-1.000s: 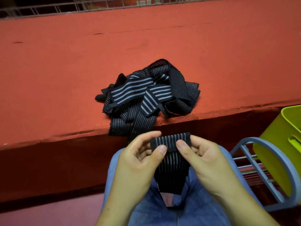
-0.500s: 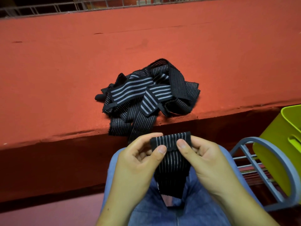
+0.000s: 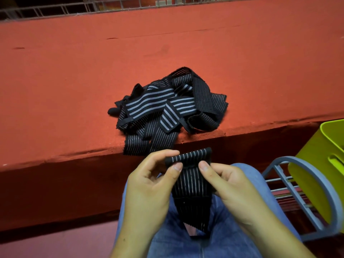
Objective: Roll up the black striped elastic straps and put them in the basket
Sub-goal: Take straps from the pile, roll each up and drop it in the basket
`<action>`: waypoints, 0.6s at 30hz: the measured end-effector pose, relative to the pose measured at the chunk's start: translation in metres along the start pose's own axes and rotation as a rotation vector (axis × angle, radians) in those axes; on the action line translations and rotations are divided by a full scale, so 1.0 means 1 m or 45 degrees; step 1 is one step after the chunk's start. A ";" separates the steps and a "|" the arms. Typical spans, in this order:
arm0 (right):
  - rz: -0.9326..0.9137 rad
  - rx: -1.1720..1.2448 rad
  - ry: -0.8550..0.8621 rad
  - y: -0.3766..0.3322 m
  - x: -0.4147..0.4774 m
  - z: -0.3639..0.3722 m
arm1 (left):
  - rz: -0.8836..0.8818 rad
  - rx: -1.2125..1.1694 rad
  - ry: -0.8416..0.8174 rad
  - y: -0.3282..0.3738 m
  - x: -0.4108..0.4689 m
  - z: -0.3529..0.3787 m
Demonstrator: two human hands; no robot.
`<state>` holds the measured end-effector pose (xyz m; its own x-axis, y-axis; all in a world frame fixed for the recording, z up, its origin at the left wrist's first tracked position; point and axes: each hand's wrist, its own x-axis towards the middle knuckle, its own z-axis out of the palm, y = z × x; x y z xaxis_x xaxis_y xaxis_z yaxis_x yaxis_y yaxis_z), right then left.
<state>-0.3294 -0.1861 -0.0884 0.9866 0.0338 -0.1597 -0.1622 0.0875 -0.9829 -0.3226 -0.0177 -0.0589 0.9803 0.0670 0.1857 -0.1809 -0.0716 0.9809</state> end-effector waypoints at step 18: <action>-0.083 0.037 0.068 -0.003 -0.002 0.000 | -0.021 0.047 -0.140 -0.003 -0.001 0.003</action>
<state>-0.3304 -0.1868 -0.0847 0.9945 -0.0259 -0.1013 -0.0976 0.1165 -0.9884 -0.3224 -0.0206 -0.0622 0.9863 -0.0407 0.1601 -0.1636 -0.1078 0.9806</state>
